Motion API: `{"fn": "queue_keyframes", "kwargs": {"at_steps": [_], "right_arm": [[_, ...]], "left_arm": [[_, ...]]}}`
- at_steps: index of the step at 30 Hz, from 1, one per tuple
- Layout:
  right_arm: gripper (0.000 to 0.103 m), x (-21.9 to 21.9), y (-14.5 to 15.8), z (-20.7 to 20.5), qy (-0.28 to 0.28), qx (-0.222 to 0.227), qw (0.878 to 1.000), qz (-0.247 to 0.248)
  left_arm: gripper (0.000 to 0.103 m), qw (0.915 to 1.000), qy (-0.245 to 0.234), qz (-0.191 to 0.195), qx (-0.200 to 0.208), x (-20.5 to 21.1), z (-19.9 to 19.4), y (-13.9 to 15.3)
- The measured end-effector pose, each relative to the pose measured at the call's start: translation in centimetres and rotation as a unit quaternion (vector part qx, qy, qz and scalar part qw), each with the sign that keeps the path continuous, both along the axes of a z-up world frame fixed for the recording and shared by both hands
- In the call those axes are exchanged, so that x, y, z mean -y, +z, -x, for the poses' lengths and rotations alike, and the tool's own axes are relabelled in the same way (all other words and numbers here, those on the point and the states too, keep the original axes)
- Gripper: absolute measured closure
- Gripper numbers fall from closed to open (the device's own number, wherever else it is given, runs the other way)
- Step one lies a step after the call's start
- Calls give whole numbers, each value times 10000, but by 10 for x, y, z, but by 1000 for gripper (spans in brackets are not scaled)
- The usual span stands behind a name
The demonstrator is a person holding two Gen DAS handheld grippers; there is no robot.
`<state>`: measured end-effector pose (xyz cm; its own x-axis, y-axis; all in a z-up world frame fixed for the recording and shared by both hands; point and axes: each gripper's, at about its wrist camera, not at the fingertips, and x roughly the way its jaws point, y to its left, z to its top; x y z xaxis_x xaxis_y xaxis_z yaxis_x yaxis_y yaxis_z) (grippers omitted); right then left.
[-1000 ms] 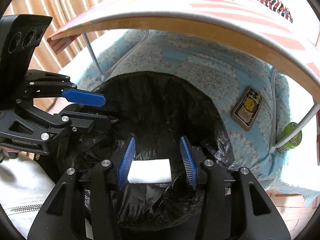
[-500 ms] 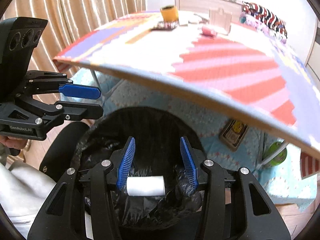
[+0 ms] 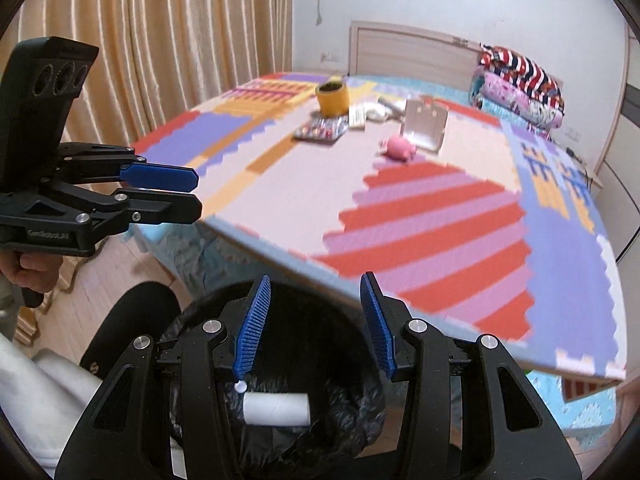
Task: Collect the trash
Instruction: 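Grasp the pill blister pack with the left tool while the right tool grasps the pink toy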
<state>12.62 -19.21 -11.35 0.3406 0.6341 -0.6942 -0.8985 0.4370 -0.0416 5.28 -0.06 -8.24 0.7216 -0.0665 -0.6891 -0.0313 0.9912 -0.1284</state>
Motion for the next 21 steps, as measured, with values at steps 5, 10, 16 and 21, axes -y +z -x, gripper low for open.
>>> {"fn": "queue_keyframes", "kwargs": {"at_steps": [5,10,16,21], "right_arm": [[56,-9,13,-9,1,145,9998,-125],[55,-17,22,-19,-42,204,9996,-208],[55,-28,29,-38,-156,108,9992,-342],[55,-39,31,-53,-239,86,9990,-374]], "left_arm": [[52,9997,214,-127,75,-12,-12,10],[48,9989,426,-131,160,-28,-27,18],[40,9972,704,-190,168,-46,-48,20],[37,9960,888,-67,110,-63,-66,16]]}}
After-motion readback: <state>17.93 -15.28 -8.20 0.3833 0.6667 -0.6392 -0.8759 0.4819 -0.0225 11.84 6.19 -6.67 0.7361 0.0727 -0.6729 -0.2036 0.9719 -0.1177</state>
